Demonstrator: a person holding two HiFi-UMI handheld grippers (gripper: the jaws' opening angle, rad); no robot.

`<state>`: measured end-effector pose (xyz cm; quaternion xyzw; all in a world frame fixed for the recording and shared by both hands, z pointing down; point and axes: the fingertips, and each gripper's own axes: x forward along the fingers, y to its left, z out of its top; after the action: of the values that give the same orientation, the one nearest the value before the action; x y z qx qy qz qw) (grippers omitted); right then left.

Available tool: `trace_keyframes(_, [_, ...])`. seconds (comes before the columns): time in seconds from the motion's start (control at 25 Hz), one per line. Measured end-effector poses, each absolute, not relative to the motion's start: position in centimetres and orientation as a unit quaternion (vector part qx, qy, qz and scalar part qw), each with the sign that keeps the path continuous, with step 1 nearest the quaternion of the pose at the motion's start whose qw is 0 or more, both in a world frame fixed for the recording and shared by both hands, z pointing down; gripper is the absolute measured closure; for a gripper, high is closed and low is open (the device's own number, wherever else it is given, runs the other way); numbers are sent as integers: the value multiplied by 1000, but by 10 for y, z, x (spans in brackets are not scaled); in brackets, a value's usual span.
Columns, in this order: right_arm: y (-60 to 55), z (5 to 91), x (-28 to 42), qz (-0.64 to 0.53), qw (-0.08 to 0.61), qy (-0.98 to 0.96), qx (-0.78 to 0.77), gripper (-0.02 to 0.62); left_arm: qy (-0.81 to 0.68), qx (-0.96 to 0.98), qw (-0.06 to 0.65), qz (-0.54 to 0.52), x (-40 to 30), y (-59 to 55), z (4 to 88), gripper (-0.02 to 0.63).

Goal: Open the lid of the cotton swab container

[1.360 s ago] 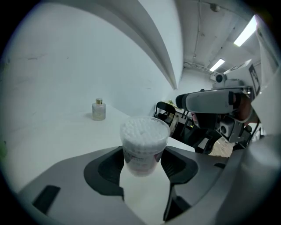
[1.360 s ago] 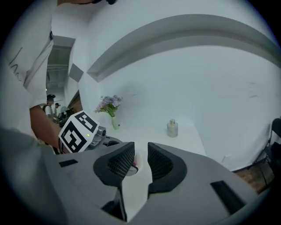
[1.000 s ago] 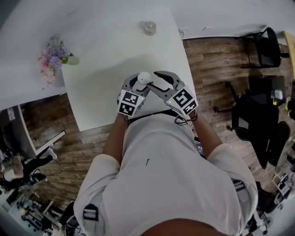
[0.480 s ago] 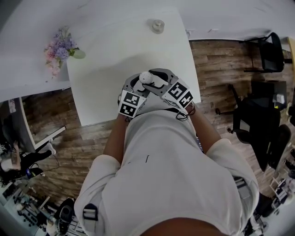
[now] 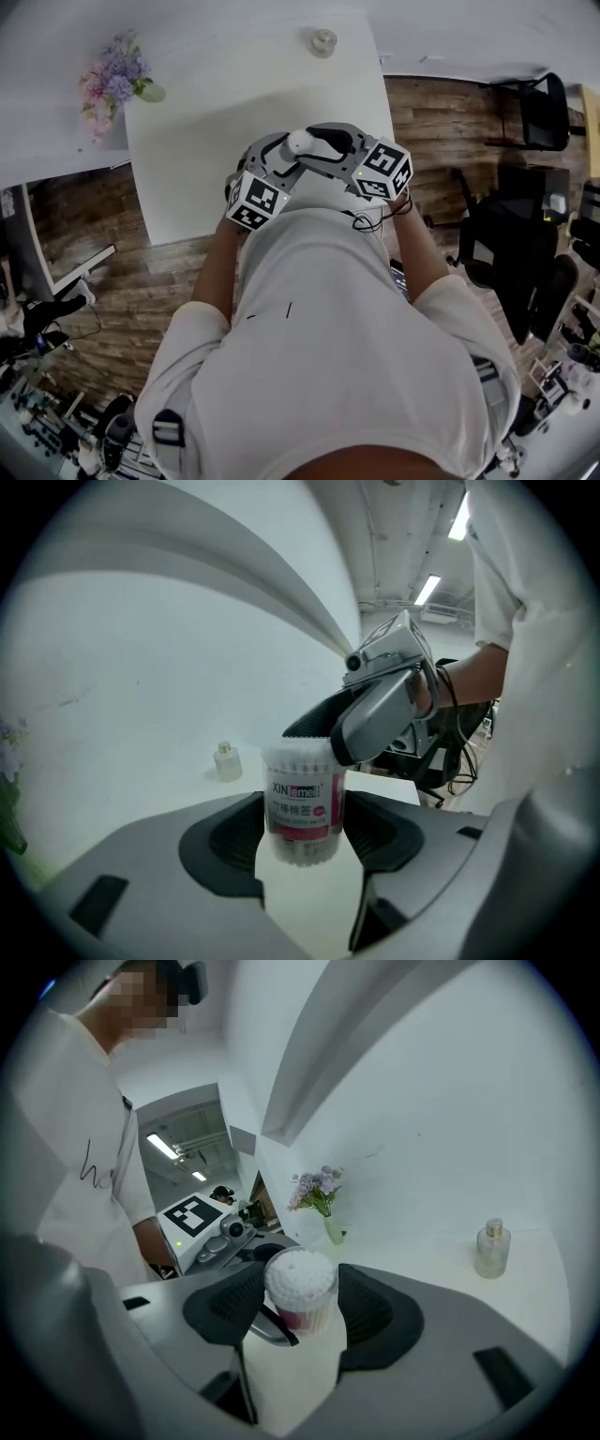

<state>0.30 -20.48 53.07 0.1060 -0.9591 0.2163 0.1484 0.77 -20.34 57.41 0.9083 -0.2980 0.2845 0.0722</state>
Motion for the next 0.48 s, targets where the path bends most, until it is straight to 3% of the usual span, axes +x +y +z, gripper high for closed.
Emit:
trace_keyframes(0.16, [-209,531,7,220,158,-959,84,351,-280,915,68,284,14,-207,574,333])
trace_keyframes(0.48, [-221,532,2,206,153,-951,170,305,-296,911,142,251,14,-216,576,336])
